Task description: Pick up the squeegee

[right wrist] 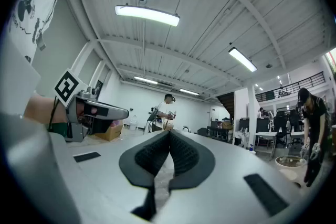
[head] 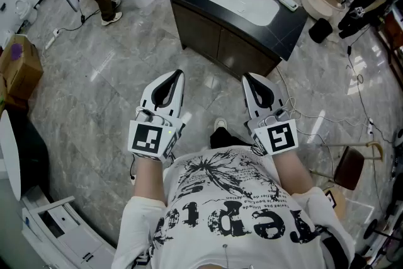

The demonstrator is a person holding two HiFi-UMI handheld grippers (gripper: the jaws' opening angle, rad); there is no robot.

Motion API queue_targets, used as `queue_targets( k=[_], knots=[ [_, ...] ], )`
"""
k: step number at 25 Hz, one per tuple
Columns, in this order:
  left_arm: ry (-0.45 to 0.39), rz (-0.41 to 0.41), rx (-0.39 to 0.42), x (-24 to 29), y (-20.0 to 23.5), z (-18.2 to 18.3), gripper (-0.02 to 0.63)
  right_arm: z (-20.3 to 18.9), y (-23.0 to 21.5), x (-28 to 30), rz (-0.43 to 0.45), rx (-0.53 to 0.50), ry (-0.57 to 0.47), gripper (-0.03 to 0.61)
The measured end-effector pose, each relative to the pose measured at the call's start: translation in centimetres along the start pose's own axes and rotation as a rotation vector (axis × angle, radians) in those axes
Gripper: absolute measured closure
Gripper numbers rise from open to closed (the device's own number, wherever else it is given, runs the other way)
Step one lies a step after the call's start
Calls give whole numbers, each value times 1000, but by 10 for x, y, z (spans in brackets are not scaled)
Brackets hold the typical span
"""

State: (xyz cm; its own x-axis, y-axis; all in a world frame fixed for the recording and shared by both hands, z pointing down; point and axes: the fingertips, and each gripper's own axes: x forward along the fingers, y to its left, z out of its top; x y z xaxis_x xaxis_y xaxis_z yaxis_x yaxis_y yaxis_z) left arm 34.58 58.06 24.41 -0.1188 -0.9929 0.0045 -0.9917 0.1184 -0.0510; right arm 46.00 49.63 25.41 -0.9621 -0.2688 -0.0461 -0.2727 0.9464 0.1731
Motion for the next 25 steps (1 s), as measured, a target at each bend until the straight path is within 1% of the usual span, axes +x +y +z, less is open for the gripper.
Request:
queue_targets(
  k=[7,13,15,16,17,18,21,25],
  knots=[
    [-2,-10,-6,-11,-2,0,600,4,10,-4,-9,15,-6,566],
    [6,-19,-24,-23,1,-15,600,-5,23,-5,-20,39,-3,565],
    [-18,-17,-44,-23,5,-18,597,-10,25,-2,-24,55,-5,565],
    [-38,-15,-51,-23,7,-17,468,-12,26,-1,-24,60,-2,565],
    [-51,-12,-51,-23,10,-16,301,-15,27,1,-22,62,3,565],
    [-52,-9,-46,-22,13,-16,276,-17,28,4,-18,64,9,565],
    [-26,19,-17,-14,27,-18,275,-21,22,19,-10,75,19,563],
    [-6,62,-11,8,53,-26,276,-32,9,52,15,82,21,563]
  ],
)
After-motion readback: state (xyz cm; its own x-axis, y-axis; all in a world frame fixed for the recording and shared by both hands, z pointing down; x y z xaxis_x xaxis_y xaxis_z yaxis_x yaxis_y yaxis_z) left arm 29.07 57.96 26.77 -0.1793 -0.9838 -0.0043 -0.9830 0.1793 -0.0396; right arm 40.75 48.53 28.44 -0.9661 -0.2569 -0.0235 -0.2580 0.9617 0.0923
